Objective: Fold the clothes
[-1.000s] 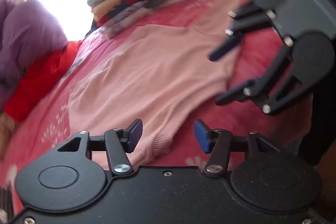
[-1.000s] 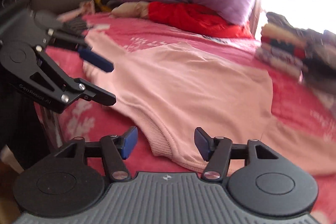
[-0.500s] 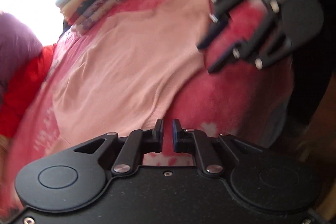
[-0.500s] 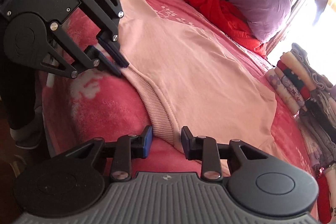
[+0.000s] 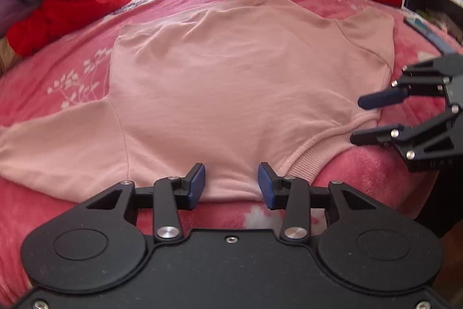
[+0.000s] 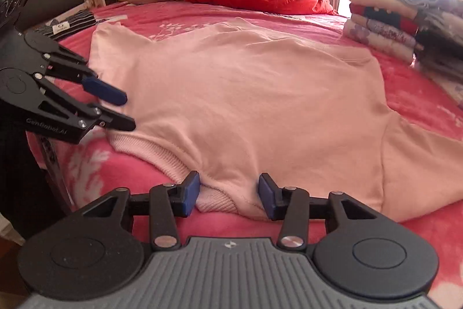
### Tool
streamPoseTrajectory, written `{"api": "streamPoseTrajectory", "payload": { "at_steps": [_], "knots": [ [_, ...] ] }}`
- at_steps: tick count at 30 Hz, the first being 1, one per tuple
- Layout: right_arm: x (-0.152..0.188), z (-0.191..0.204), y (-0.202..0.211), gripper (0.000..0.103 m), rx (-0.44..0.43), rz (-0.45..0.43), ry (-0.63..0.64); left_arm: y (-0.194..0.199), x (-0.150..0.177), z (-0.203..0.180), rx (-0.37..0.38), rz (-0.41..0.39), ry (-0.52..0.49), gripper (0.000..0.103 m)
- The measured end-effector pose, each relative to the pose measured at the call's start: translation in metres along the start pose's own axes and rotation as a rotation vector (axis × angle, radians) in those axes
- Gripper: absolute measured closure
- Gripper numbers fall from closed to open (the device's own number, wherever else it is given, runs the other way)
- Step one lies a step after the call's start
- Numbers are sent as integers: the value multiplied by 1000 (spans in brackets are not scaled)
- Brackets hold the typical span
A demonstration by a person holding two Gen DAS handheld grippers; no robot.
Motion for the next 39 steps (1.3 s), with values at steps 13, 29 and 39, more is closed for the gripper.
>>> {"api": "streamPoseTrajectory", "payload": {
  "at_steps": [13,29,39],
  "knots": [
    [-1,-6,35,58,-35,-17,-30,34,-26,26,67,-162,187,57],
    [10,-4,4,56,6,-40,34,-20,-9,-38,54,-3,-49,46],
    [0,-27,41,48,-9,-122,-164,15,-25,20,89,-162,291,40]
  ]
}}
Point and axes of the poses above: each gripper's, at about its wrist camera, not at the fingertips, and y roughly against the way its jaws point, z to its left, x to its underside, the point moved 6 cm from there along -y, roughly the way its jaws point, and after that the axes turned 2 degrees about x, right-handed, at the moved point
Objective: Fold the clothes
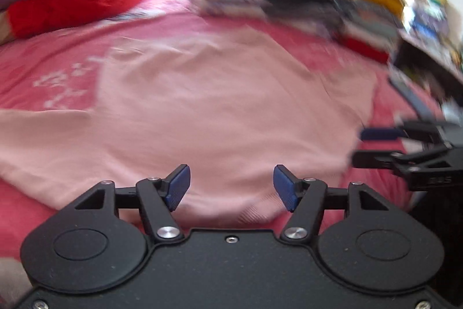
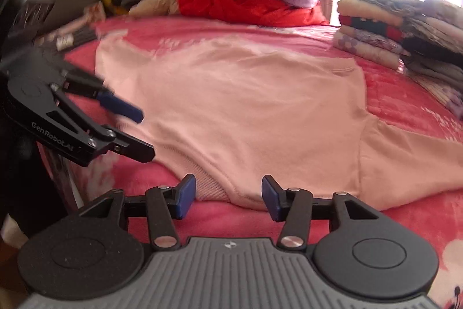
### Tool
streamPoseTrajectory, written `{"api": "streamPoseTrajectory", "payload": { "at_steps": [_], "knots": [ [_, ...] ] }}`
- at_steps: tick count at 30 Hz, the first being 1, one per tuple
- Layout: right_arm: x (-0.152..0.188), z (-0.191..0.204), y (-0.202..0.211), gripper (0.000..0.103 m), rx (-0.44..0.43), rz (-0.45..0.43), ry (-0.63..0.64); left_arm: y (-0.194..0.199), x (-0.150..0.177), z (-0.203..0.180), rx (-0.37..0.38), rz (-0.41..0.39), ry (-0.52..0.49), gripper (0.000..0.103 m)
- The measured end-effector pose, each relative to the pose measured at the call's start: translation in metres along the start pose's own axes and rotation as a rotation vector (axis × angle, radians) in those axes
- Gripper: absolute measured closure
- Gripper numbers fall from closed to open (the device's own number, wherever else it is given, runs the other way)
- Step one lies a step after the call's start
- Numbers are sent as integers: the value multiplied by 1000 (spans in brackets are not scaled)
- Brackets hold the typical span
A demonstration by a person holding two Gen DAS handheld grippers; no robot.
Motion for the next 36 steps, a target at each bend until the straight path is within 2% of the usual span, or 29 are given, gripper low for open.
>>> {"api": "streamPoseTrajectory", "payload": {
  "at_steps": [2,5,7,10,15,19,22,25,30,31,36],
  "knots": [
    [-4,-30,13,45,15,-45,-191,1,-6,15,-13,-23,120,40],
    [3,-76,23,40,49,-83,-472,-4,-11,19,-11,-9,206,40],
    [14,-104,24,40,81,-83,-630,-9,-13,11,2,2,208,40],
    [30,-125,22,40,113,-72,-744,-17,-16,-9,35,24,168,40],
    [34,-125,7,40,111,-63,-745,-36,-33,-47,81,61,96,40],
    [36,-130,3,40,109,-61,-767,-55,-62,-94,107,91,-51,40],
    [36,-123,2,40,123,-60,-691,-70,-82,-133,140,108,-165,40],
    [35,-119,0,45,145,-65,-610,-89,-99,-180,170,135,-283,40],
    [39,-120,2,49,145,-79,-590,-126,-113,-262,225,181,-475,40],
    [39,-121,5,52,146,-84,-591,-134,-113,-275,230,191,-505,40],
    [53,-144,8,81,99,-95,-693,-185,-111,-331,226,249,-623,40]
  ]
}}
Point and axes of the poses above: each gripper's, at about its wrist camera, not at the fingertips, and y roughly against the way its jaws point, z to its left, x to its underside, the point moved 6 cm from there along -y, roughly the way its jaws point, and after that the axes turned 2 degrees about x, right-handed, at the moved point
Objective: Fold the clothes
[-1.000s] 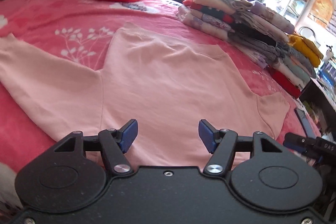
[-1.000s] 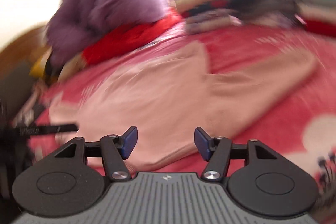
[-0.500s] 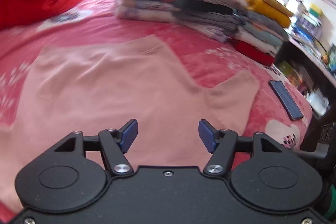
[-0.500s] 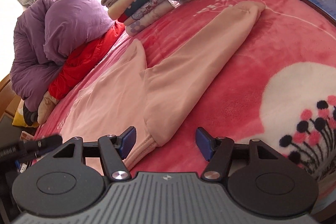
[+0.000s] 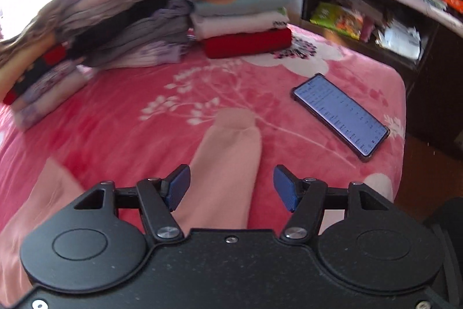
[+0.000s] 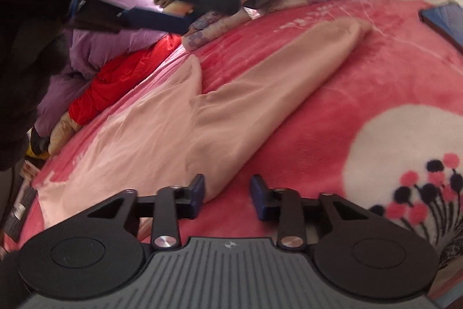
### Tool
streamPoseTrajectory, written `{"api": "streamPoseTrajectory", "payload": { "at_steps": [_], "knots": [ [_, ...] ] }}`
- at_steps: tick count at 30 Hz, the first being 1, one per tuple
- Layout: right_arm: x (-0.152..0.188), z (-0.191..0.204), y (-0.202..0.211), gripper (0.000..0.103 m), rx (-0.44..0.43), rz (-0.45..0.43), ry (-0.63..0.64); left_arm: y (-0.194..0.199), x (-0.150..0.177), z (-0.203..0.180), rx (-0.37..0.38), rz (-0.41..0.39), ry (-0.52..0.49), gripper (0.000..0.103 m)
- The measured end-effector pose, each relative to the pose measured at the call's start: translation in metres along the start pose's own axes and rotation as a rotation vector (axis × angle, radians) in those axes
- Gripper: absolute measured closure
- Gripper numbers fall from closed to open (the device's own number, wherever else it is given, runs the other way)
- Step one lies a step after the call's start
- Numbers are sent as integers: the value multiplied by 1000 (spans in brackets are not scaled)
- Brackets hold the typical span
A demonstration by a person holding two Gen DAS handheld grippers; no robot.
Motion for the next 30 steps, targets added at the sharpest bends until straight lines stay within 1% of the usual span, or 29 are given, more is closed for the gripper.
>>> {"api": "streamPoseTrajectory", "payload": {
  "at_steps": [2,4,5,6,7,9,11,12,13,14,15,16,17,18,20,23,25,26,27,28,29,30],
  "knots": [
    [1,-3,1,82,-13,1,-9,-22,-10,-10,-15,30,-54,41],
    [3,-1,1,82,-12,3,18,-37,-18,-15,-35,37,-98,49],
    [3,0,1,82,-13,5,23,-41,-22,-13,-39,32,-87,53],
    [2,-1,0,82,-18,8,17,-44,-25,-7,-43,23,-60,66],
    [1,-2,1,82,-24,8,6,-46,-29,3,-53,9,-10,69],
    [-2,-4,3,83,-34,7,-16,-51,-29,26,-51,3,99,69],
    [-13,-8,13,82,-19,-52,-28,-57,-27,44,-37,14,167,69],
    [-23,-16,18,80,-15,-90,-59,-60,-26,51,-27,21,191,69],
    [-34,-24,23,80,-12,-129,-94,-63,-26,57,0,27,220,69],
    [-45,-33,28,76,-9,-168,-129,-66,-26,62,31,30,248,69],
    [-57,-47,29,66,5,-197,-188,-69,-26,66,59,35,280,69],
    [-69,-63,27,59,14,-217,-264,-73,-26,69,87,40,313,69],
    [-80,-80,24,46,17,-236,-348,-77,-26,73,115,45,346,69],
    [-89,-95,22,44,16,-258,-422,-83,-26,77,148,50,381,69],
    [-104,-114,13,44,-2,-282,-506,-92,-27,80,190,64,416,69],
    [-120,-119,-7,44,-29,-271,-525,-107,-23,87,255,94,482,69],
    [-125,-119,-18,45,-36,-255,-527,-116,-17,91,318,112,551,70],
    [-127,-122,-23,47,-44,-252,-538,-120,-14,94,342,116,585,70],
    [-127,-125,-26,52,-55,-256,-554,-124,-10,97,381,118,625,70],
    [-127,-127,-29,54,-68,-258,-571,-127,-7,99,414,114,656,70],
    [-127,-130,-33,61,-77,-257,-587,-129,-5,100,429,106,671,70],
    [-126,-133,-37,72,-79,-253,-600,-129,-4,101,446,87,674,80]
  ]
}}
Point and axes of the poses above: each gripper's, at about its wrist camera, not at the fingertips, and y roughly against the way its jaws point, z to its left, x to its underside, the point moved 6 cm from there along -y, roughly the way its jaws point, and after that the axes turned 2 degrees about x, right-handed, at the moved point
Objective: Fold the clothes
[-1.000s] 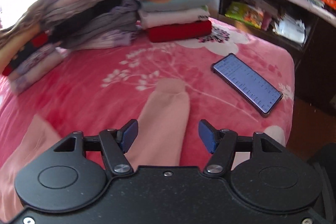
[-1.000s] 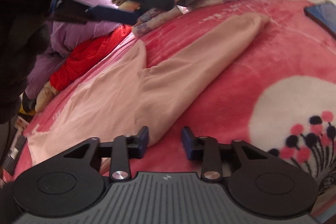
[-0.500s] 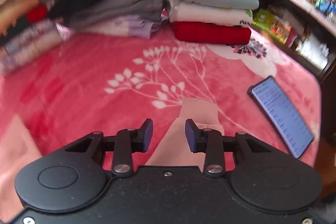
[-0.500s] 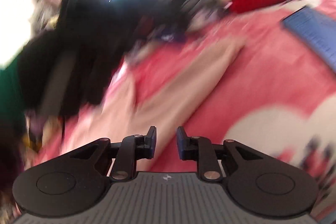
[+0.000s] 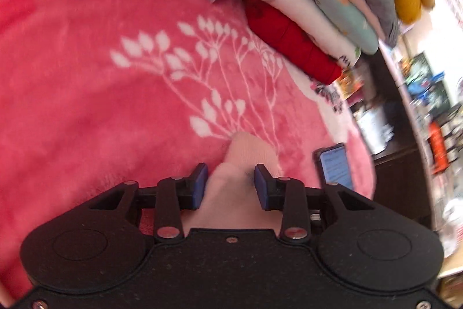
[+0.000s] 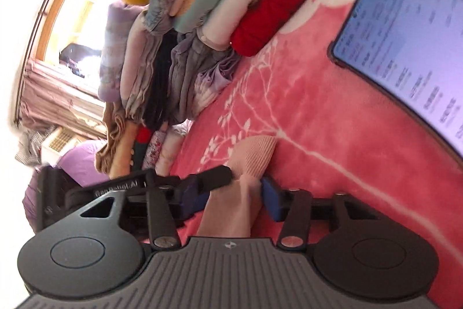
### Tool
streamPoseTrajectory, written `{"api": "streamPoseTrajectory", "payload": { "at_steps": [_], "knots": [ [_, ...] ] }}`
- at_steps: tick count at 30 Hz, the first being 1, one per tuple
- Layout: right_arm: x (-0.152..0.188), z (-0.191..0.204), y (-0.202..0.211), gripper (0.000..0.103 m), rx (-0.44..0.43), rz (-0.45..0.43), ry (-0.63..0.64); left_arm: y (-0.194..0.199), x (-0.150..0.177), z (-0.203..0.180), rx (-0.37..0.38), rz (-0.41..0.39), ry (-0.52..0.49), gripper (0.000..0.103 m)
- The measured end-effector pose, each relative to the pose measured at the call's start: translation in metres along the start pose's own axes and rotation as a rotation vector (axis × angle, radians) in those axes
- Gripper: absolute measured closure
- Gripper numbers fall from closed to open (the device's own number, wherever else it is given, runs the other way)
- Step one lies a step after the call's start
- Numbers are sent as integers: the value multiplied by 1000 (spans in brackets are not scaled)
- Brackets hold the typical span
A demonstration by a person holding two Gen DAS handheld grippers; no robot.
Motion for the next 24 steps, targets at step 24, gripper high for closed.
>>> {"api": "streamPoseTrajectory", "payload": {
  "at_steps": [24],
  "knots": [
    [12,-6,20,85,145,-97,98,-23,10,-55,-232,66,-449,79]
  ]
}}
Point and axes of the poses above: each gripper's, at about its wrist camera, not at the fingertips, and y roughly against the way its jaws point, z to its left, x to its underside, the point moved 6 cm from there along -y, roughly the way its jaws point, and after that the axes turned 2 degrees about x, right-handed, at the moved point
